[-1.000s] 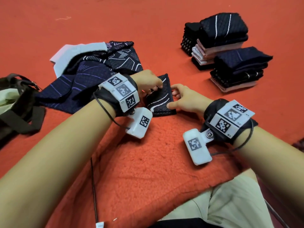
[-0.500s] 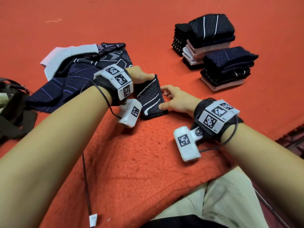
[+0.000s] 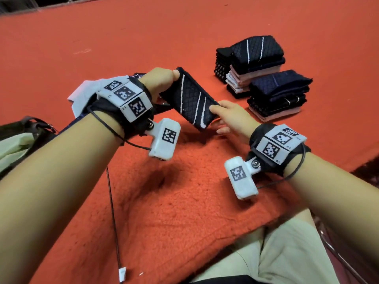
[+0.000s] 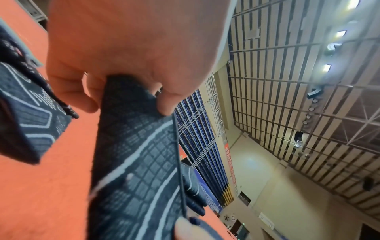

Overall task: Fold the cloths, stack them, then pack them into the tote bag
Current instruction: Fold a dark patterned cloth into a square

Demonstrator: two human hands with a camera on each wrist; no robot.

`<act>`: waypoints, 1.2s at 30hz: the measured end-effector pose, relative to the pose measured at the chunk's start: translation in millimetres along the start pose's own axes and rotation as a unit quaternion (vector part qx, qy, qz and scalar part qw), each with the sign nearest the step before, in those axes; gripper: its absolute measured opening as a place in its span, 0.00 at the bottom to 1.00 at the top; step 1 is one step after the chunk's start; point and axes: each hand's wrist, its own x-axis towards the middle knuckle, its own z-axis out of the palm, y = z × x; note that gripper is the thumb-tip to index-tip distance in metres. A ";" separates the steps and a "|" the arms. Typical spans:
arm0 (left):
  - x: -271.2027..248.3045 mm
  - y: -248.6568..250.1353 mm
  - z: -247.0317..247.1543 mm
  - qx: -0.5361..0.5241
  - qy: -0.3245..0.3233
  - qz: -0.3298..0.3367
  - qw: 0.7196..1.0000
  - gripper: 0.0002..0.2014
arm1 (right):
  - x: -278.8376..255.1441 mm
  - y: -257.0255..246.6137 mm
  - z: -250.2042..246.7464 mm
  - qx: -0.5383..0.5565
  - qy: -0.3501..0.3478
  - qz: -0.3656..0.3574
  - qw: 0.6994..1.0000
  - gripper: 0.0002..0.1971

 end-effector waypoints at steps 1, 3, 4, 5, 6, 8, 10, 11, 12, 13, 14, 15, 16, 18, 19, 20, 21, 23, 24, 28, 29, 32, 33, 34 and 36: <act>-2.3 3.1 1.9 -0.024 0.001 -0.003 1.000 0.10 | 0.0 -5.0 -4.4 0.036 0.010 -0.005 0.999 0.05; -6.6 9.6 9.8 -0.055 -0.009 0.000 0.998 0.11 | -2.1 -15.6 -14.0 0.116 0.030 -0.022 0.993 0.06; -8.6 12.9 15.1 -0.072 -0.020 -0.001 0.997 0.12 | -4.4 -20.5 -18.3 0.150 0.046 -0.031 0.987 0.07; -12.4 17.2 21.3 -0.090 -0.031 -0.005 0.995 0.13 | -3.0 -22.7 -23.2 0.172 0.066 -0.037 0.982 0.06; -15.5 21.3 27.8 -0.101 -0.044 -0.007 0.994 0.12 | -3.9 -25.7 -28.4 0.185 0.088 -0.041 0.978 0.07; -20.6 29.0 41.6 -0.107 -0.072 -0.001 0.992 0.11 | -4.2 -29.7 -39.5 0.191 0.136 -0.039 0.971 0.19; -24.5 34.5 55.4 -0.103 -0.102 0.007 0.989 0.12 | -5.1 -28.7 -55.0 0.188 0.178 -0.041 0.965 0.21; -27.2 36.9 62.8 -0.099 -0.118 0.008 0.988 0.15 | -5.8 -26.9 -62.9 0.190 0.188 -0.043 0.963 0.17; -29.8 39.1 69.7 -0.091 -0.135 0.010 0.987 0.18 | -7.8 -24.5 -71.0 0.190 0.195 -0.043 0.961 0.14; -32.7 41.0 76.8 -0.078 -0.152 0.013 0.985 0.21 | -9.0 -21.2 -78.4 0.183 0.202 -0.040 0.961 0.12; -34.7 42.5 84.0 -0.064 -0.163 0.016 0.984 0.24 | -10.3 -18.0 -85.3 0.175 0.210 -0.041 0.961 0.12; -36.6 44.1 91.2 -0.052 -0.167 0.018 0.984 0.26 | -11.4 -16.5 -91.3 0.165 0.221 -0.039 0.960 0.14; -37.3 45.7 97.7 -0.042 -0.168 0.019 0.985 0.27 | -12.7 -15.3 -97.4 0.151 0.226 -0.045 0.961 0.16; -37.0 49.1 109.9 -0.025 -0.172 0.018 0.985 0.28 | -12.5 -13.7 -108.1 0.129 0.223 -0.057 0.964 0.14; -36.8 50.9 115.6 -0.021 -0.174 0.017 0.984 0.28 | -12.0 -13.0 -113.2 0.127 0.220 -0.060 0.965 0.12; -35.8 52.7 120.6 -0.022 -0.174 0.016 0.984 0.28 | -10.7 -11.4 -119.6 0.123 0.218 -0.059 0.966 0.11; -35.3 54.7 125.4 -0.026 -0.170 0.016 0.985 0.27 | -11.5 -12.0 -124.1 0.123 0.221 -0.053 0.966 0.10; -32.8 58.6 133.5 -0.034 -0.156 0.018 0.987 0.25 | -10.5 -12.3 -134.8 0.119 0.227 -0.045 0.966 0.17; -30.7 60.6 136.7 -0.040 -0.149 0.021 0.988 0.23 | -8.3 -12.6 -140.6 0.114 0.230 -0.042 0.966 0.22; -21.1 69.9 142.2 -0.088 -0.129 0.025 0.987 0.10 | 1.5 -18.3 -164.8 0.112 0.237 -0.042 0.964 0.28; -18.2 72.1 142.8 -0.103 -0.131 0.022 0.986 0.09 | 4.0 -21.7 -171.6 0.112 0.242 -0.045 0.963 0.30; -8.7 76.6 146.0 -0.155 -0.142 0.015 0.978 0.08 | 16.9 -29.5 -187.7 0.088 0.265 -0.059 0.958 0.32; -5.1 77.9 147.7 -0.172 -0.141 0.012 0.975 0.07 | 21.7 -31.2 -190.8 0.076 0.271 -0.062 0.958 0.32; -2.1 78.9 149.5 -0.183 -0.136 0.010 0.974 0.06 | 27.1 -31.5 -193.2 0.059 0.276 -0.068 0.957 0.32; 2.7 79.4 154.2 -0.189 -0.121 0.001 0.974 0.06 | 38.0 -29.1 -195.5 0.003 0.281 -0.077 0.957 0.31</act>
